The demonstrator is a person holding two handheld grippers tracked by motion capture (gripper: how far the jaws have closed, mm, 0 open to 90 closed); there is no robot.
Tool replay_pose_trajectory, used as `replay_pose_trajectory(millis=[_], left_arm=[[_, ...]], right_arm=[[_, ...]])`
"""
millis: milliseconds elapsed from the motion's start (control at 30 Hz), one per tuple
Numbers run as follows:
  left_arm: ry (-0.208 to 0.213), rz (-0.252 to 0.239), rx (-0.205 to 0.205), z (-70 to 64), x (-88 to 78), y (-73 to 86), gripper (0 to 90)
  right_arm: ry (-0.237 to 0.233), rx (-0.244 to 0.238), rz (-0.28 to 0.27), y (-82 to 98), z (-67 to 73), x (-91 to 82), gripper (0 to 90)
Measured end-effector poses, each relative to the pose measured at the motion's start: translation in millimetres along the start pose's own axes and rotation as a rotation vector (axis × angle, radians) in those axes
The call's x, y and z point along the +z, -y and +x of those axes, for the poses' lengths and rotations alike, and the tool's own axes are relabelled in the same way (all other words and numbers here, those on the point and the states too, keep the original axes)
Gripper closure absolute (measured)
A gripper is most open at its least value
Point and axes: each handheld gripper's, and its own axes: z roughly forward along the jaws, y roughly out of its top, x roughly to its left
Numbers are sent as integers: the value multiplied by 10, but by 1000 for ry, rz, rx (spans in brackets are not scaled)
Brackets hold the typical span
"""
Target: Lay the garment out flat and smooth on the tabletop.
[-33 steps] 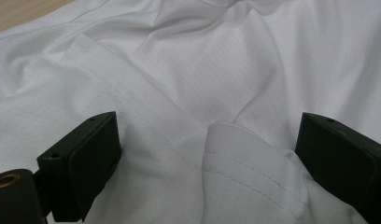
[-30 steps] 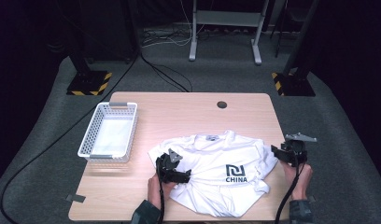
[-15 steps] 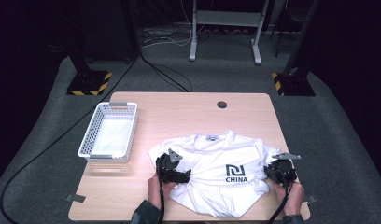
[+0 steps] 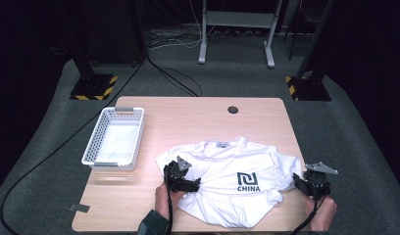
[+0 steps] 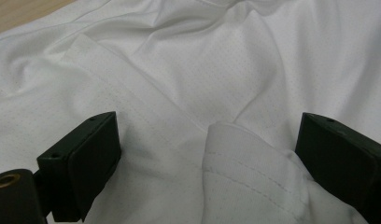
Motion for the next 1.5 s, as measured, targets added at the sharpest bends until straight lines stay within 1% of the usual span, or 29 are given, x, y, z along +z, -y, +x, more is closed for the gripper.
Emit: replay_pose_trajectory(millis=[33, 67, 100, 167, 200, 233, 367, 467, 533, 567, 633, 667, 733, 800, 833, 867, 900, 967, 1000, 1033, 1100, 1167, 1233, 1300, 1333, 1367, 1400, 1467, 1500], left_arm=[[0, 0, 0, 0, 0, 0, 67], [0, 0, 0, 0, -1, 1, 67], [1, 1, 1, 1, -2, 1, 68], [1, 0, 2, 2, -2, 2, 68], [1, 0, 2, 2, -2, 2, 67], [1, -1, 2, 2, -2, 3, 68], [1, -1, 2, 2, -2, 2, 68], [0, 0, 2, 1, -2, 2, 68], [-1, 0, 0, 0, -1, 2, 67], [0, 0, 1, 0, -1, 1, 67], [-1, 0, 0, -1, -1, 1, 67], [-1, 0, 1, 0, -1, 1, 67], [-1, 0, 1, 0, -1, 2, 67], [-1, 0, 1, 0, -1, 2, 67], [-1, 0, 1, 0, -1, 2, 67], [0, 0, 1, 0, -1, 2, 67], [0, -1, 1, 0, -1, 3, 67], [0, 0, 2, 1, -2, 3, 67], [0, 0, 2, 1, -2, 3, 67], [1, -1, 2, 1, -2, 3, 68], [0, -1, 1, 1, -3, 4, 68], [0, -2, 1, 1, -2, 4, 68], [0, -1, 0, 0, -2, 4, 68], [0, -1, 0, 0, -2, 4, 67], [0, -1, 0, 0, -2, 4, 67], [0, -1, 0, 0, -2, 3, 67], [-1, -1, 1, 0, -2, 3, 67], [-1, -2, 0, 0, -2, 4, 67], [-1, -2, -1, -1, -2, 4, 67]], right_arm=[[-17, -17, 4, -43, 59, 30, 550], [-14, -48, 15, -83, 128, 74, 547], [-34, -77, 23, -115, 188, 127, 540], [-64, -102, 47, -151, 268, 242, 540], [-61, -118, 75, -154, 289, 300, 540], [-39, -121, 104, -139, 287, 348, 542], [9, -82, 127, -12, 127, 311, 547], [39, -28, 134, 96, -67, 201, 527], [88, -5, 134, 132, -163, 113, 513], [87, 7, 124, 131, -191, 75, 503], [75, 15, 96, 97, -189, 25, 480], [57, 12, 82, 65, -160, 14, 452], [6, -15, 66, -34, -33, 55, 402], [-32, -48, 72, -123, 99, 146, 345], [-32, -48, 72, -123, 99, 146, 345], [-60, -65, 70, -173, 181, 210, 331], [-107, -87, 68, -232, 275, 300, 289], [-199, -121, 80, -341, 430, 498, 272], [-239, -126, 86, -374, 466, 579, 270], [-256, -123, 97, -393, 477, 637, 262], [-256, -106, 127, -421, 459, 758, 245], [-266, -71, 113, -418, 366, 791, 244], [-237, -55, 114, -394, 275, 778, 236], [-240, -18, 106, -363, 178, 756, 236], [-215, -7, 102, -346, 122, 734, 220], [-190, 0, 106, -341, 98, 720, 171], [-165, 3, 116, -337, 72, 709, 157], [-168, 17, 94, -331, 63, 651, 156], [-162, 8, 88, -338, 85, 625, 154]])
